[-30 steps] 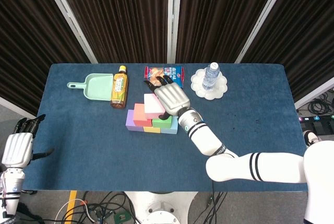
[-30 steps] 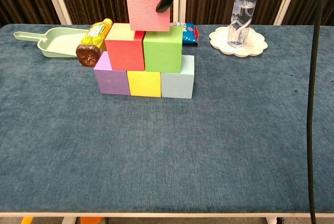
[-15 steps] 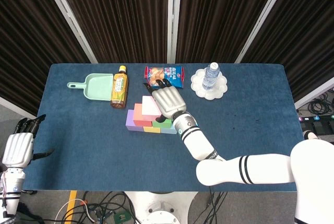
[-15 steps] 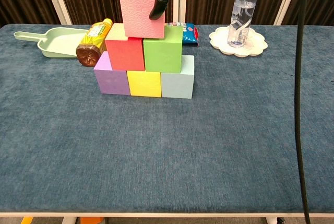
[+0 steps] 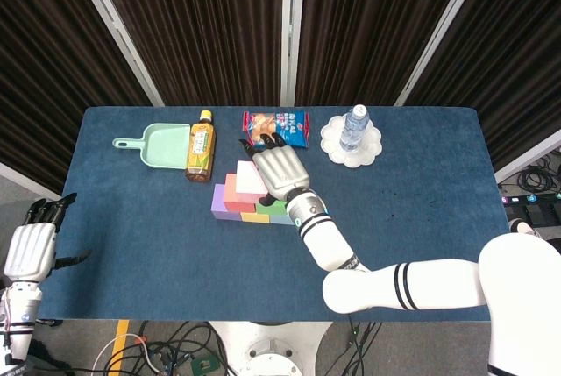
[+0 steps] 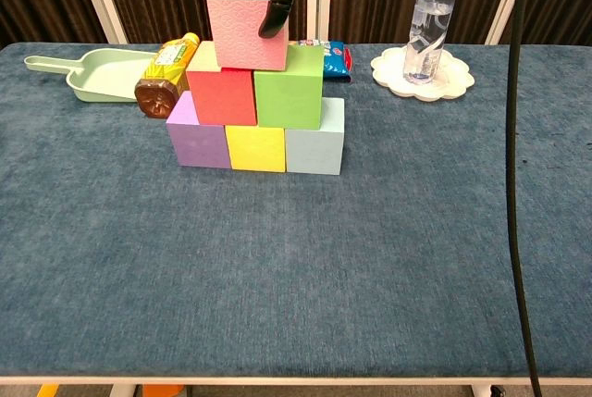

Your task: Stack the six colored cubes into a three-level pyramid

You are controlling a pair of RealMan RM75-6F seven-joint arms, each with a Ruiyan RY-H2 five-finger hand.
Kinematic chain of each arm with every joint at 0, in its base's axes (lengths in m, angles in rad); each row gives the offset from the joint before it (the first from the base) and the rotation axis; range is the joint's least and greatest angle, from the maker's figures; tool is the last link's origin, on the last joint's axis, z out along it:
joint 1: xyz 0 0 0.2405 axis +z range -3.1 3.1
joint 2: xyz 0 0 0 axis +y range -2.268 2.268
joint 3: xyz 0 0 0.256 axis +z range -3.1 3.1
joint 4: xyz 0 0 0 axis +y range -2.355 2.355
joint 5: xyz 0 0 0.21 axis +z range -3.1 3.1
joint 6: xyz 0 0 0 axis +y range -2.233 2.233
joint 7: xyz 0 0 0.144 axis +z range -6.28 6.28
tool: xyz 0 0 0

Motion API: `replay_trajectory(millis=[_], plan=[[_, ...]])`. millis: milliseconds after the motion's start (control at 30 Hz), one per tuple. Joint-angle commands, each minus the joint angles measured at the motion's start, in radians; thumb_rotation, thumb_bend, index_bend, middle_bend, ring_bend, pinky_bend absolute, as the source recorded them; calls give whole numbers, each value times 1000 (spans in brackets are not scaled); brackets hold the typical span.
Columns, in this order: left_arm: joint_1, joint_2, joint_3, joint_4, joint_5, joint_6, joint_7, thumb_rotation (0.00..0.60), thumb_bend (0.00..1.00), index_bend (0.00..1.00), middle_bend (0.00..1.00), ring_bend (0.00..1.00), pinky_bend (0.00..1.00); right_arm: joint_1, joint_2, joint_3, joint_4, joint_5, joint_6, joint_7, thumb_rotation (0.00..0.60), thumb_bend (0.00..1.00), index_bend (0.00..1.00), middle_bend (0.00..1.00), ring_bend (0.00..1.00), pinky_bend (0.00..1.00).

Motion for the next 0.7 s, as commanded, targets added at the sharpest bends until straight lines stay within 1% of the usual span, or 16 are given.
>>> replay_trajectory(millis=[33, 533, 700], plan=[[1, 0, 1, 1, 1, 1, -1, 600, 70, 112, 167, 157, 97, 0, -5, 2, 2, 4, 6, -7, 600, 90, 0, 389, 11, 0], [1, 1, 1, 6, 4, -1, -8, 600, 71, 111, 167, 157, 97, -8, -14, 26, 2, 19, 9, -31, 600, 90, 0, 388, 11, 0], [2, 0, 1, 7, 2, -1, -12, 600, 71, 111, 167, 157, 97, -7, -20, 26, 7, 30, 1, -43, 600, 90, 0, 388, 11, 0]])
